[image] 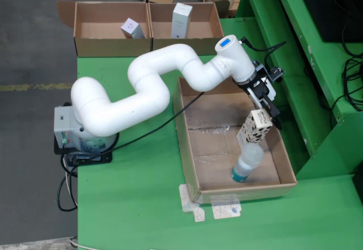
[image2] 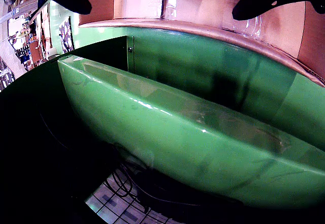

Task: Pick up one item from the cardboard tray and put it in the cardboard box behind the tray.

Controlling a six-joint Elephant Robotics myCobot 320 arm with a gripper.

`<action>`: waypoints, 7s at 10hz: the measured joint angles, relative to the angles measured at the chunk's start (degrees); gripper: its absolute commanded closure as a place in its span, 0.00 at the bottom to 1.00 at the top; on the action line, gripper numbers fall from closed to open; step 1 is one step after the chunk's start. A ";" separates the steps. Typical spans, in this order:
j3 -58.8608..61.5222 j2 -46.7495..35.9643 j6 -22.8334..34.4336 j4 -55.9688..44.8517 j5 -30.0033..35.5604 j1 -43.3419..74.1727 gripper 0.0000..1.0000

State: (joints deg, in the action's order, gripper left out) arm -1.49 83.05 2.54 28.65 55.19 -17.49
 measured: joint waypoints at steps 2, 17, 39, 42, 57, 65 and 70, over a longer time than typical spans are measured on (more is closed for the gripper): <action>0.00 0.00 -0.08 0.00 0.00 0.00 0.00; 0.00 -4.66 5.89 0.00 0.00 0.71 0.00; 0.00 -6.24 5.89 0.00 0.00 2.11 0.00; 0.00 -6.24 4.93 0.00 0.00 2.11 0.00; 0.00 -6.24 -1.05 0.00 0.00 1.32 0.00; -0.09 -27.16 -22.40 -18.81 18.90 6.86 0.00; 0.09 -31.02 -22.75 -32.25 32.08 7.21 0.00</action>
State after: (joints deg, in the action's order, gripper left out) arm -1.40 52.03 -20.21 -3.60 87.27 -10.28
